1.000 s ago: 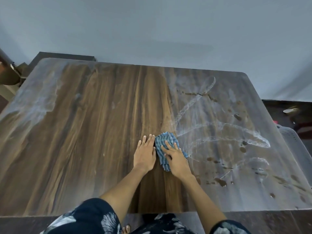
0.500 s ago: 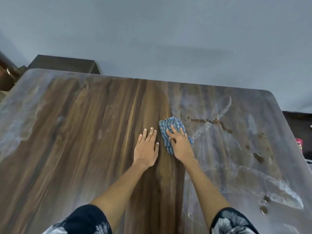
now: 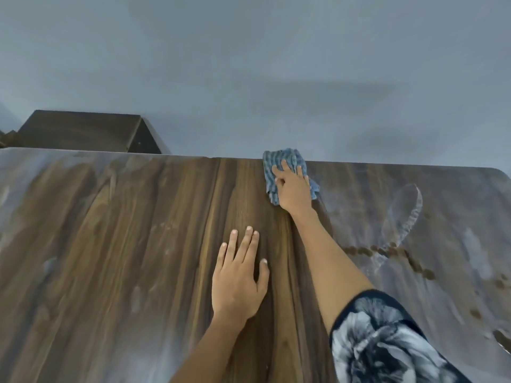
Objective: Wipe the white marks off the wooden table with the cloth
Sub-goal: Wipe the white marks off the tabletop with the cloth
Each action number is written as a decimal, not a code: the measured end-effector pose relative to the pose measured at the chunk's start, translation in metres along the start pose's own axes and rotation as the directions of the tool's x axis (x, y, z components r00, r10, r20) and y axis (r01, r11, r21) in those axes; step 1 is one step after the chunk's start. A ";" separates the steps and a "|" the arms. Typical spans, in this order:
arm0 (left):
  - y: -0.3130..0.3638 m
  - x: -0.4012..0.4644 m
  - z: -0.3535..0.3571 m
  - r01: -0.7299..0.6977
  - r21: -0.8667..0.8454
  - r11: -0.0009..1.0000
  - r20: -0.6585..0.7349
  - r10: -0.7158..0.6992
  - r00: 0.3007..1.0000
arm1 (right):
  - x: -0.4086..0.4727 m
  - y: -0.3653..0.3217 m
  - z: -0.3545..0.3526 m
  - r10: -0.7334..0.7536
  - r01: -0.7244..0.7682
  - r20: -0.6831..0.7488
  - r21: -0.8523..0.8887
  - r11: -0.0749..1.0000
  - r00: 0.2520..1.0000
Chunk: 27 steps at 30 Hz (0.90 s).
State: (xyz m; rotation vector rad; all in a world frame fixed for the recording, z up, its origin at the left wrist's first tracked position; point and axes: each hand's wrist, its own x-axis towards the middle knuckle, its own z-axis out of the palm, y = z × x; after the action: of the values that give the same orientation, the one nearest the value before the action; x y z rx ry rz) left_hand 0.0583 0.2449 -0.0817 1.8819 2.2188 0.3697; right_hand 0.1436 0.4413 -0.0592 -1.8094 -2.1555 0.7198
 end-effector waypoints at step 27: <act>0.001 -0.001 -0.002 0.039 -0.121 0.992 -0.072 -0.048 0.996 | -0.038 -0.006 0.010 -0.294 0.299 0.057 -0.171 0.939 0.954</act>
State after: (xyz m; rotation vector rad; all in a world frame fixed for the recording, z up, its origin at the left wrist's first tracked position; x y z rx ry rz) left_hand 0.0591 0.2437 -0.0794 1.7827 2.2271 0.5614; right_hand 0.1417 0.4019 -0.0598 -1.5032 -2.5092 0.5006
